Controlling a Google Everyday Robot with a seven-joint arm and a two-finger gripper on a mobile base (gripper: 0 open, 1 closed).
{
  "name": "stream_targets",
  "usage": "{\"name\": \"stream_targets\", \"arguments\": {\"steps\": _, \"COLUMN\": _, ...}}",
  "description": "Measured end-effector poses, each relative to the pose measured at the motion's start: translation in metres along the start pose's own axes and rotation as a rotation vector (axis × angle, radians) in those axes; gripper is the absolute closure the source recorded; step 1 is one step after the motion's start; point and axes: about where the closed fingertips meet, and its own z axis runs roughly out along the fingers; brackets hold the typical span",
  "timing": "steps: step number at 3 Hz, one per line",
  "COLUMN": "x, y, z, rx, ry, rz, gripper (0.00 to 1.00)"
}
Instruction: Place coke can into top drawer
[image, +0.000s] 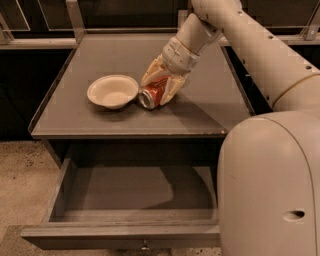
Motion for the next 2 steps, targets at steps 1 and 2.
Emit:
{"name": "stream_targets", "arguments": {"steps": 1, "x": 0.0, "y": 0.0, "z": 0.0, "rx": 0.0, "ry": 0.0, "rz": 0.0, "gripper": 0.71}}
{"name": "stream_targets", "arguments": {"steps": 2, "x": 0.0, "y": 0.0, "z": 0.0, "rx": 0.0, "ry": 0.0, "rz": 0.0, "gripper": 0.95}}
